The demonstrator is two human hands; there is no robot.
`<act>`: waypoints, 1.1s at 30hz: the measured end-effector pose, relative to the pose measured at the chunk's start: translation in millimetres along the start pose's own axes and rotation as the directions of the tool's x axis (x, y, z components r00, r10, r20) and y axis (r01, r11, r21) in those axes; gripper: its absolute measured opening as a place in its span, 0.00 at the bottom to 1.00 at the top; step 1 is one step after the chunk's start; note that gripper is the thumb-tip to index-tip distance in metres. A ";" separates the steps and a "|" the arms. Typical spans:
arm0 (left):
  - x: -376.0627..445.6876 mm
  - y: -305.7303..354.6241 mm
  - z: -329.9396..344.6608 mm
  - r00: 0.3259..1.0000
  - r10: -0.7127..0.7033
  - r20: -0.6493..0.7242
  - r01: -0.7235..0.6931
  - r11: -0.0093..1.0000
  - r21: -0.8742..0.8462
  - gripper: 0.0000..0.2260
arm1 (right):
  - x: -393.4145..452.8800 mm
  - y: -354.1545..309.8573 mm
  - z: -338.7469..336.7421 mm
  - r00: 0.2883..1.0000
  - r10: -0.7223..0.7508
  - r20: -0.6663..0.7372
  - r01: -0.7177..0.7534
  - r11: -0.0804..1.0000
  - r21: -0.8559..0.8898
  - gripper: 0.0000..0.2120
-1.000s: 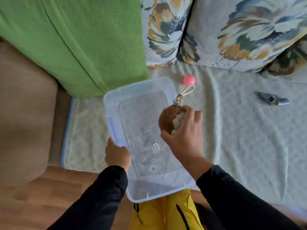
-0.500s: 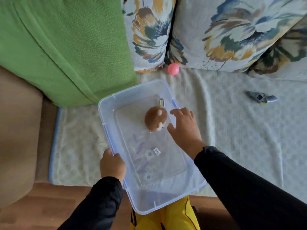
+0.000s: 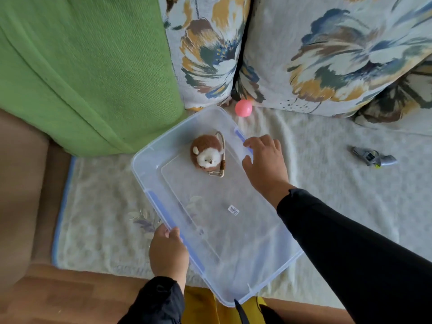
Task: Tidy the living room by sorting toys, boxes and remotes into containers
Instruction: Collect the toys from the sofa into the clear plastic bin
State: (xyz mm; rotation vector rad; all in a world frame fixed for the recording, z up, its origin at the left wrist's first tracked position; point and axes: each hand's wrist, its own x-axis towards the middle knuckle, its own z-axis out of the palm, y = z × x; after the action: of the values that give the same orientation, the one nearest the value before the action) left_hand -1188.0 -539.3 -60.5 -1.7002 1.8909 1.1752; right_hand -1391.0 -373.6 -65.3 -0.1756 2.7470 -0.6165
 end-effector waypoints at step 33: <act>12.8 25.2 19.3 0.998 0.048 -0.034 -0.039 0.974 0.225 0.03 | 149.1 45.6 38.2 0.939 0.002 0.344 0.117 0.938 -0.326 0.13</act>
State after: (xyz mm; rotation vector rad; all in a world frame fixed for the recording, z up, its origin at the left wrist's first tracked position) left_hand -1219.7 -534.6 -72.6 -1.5776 2.0092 0.9090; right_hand -1520.9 -375.5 -159.6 -0.4051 2.4908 -0.0967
